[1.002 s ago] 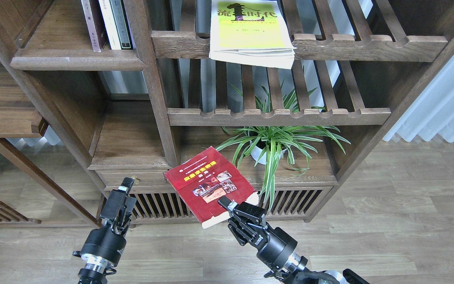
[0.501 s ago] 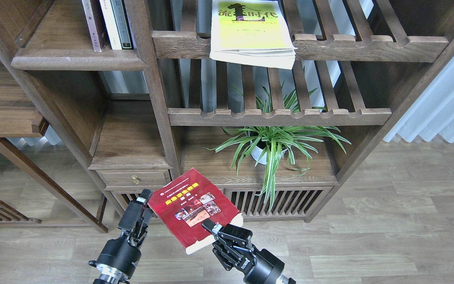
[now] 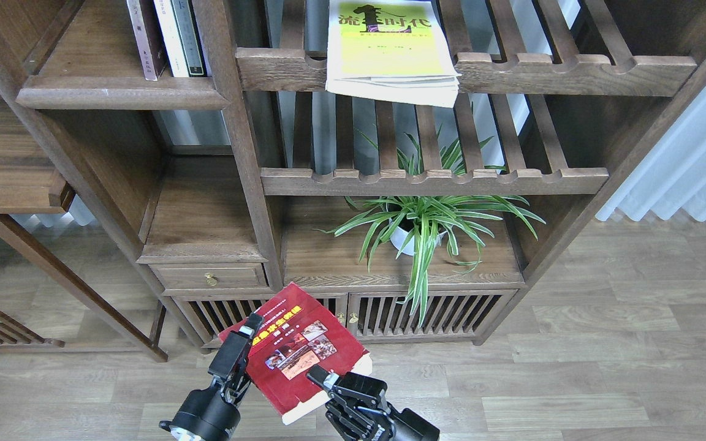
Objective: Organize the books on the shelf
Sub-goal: 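Bring the red book to the left gripper and grasp it with the left gripper, then carry the red book with the left gripper up to the upper shelf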
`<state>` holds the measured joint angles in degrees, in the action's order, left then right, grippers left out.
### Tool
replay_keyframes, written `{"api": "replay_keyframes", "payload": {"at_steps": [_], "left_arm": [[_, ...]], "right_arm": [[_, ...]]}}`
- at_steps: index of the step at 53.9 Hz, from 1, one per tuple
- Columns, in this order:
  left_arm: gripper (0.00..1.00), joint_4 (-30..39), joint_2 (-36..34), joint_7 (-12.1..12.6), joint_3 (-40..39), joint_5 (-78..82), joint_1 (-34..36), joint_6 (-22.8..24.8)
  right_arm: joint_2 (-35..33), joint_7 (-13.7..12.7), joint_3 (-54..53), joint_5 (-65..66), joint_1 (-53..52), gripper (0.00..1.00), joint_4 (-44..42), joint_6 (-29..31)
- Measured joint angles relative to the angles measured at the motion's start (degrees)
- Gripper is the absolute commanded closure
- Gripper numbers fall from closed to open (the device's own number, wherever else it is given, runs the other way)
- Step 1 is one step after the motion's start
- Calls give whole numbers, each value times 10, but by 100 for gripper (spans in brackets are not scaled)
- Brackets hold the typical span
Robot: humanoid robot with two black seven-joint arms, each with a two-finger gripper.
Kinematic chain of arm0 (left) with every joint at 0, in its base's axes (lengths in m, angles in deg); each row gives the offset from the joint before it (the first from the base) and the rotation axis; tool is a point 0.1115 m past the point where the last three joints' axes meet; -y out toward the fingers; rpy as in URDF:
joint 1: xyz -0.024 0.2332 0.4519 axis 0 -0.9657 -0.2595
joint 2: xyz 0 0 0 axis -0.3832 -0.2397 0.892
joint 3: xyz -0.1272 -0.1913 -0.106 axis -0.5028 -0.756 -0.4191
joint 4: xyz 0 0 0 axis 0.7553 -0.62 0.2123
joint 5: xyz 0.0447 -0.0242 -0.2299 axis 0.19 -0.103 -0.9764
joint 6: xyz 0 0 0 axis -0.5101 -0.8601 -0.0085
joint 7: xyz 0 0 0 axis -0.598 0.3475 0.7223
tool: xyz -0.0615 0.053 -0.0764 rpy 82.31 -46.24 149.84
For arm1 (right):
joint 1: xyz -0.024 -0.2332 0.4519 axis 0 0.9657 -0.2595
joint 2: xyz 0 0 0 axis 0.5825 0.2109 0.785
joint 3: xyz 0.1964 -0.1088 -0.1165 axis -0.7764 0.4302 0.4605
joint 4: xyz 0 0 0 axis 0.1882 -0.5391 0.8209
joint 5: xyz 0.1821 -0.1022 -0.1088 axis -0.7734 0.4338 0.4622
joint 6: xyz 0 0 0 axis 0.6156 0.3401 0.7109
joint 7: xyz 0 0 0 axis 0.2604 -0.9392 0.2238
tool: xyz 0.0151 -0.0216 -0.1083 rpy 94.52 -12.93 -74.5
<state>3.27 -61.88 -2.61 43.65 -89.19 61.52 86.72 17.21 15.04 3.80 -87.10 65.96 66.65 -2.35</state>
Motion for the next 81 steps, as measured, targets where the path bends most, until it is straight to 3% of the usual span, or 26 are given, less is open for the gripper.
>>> {"api": "replay_keyframes", "payload": {"at_steps": [10, 15, 18, 20, 23, 24, 33, 43, 47, 49, 51, 54, 64, 81], "left_arm": [[22, -3, -3, 20, -15, 1, -3, 0], [26, -3, -5, 22, -17, 1, -3, 0], [34, -3, -5, 22, -17, 1, -4, 0], [46, -4, -5, 23, -17, 1, -5, 0], [75, -4, -5, 22, -17, -1, -6, 0], [96, -5, -5, 21, -17, -1, -6, 0], [97, -13, -2, 6, -11, -18, -10, 0], [97, -20, -12, 7, -11, -22, -8, 0], [97, -20, -20, 7, -11, -22, -8, 0], [97, -20, -24, 7, -11, -22, -8, 0], [97, -20, -29, 7, -12, -22, -8, 0], [97, -23, -36, 6, -26, -24, -8, -1], [97, -22, -61, 10, -49, -22, -8, -1], [97, -16, -151, 21, -126, -9, -12, 0]], "right_arm": [[0, -1, 1, 2, 1, 93, 0, 0], [0, -2, 1, 2, 4, 93, 0, 0], [0, -1, 2, 3, 5, 93, 0, 0], [0, -1, 2, 3, 5, 93, 0, 0], [0, -1, 2, 4, 6, 93, 0, 0], [0, -1, 3, 4, 6, 93, 0, 0], [0, -4, 3, 13, 13, 93, -1, 0], [0, -6, 5, 23, 14, 93, -1, 0], [1, -7, 6, 24, 14, 65, -2, 0], [1, -7, 6, 25, 14, 35, -3, 0], [0, -7, 6, 28, 14, 18, -4, 0], [0, -8, 5, 38, 12, 1, -6, 0], [0, 5, -7, 118, -23, 1, -48, 0], [0, 9, -39, 126, -33, 1, -62, 0]]}}
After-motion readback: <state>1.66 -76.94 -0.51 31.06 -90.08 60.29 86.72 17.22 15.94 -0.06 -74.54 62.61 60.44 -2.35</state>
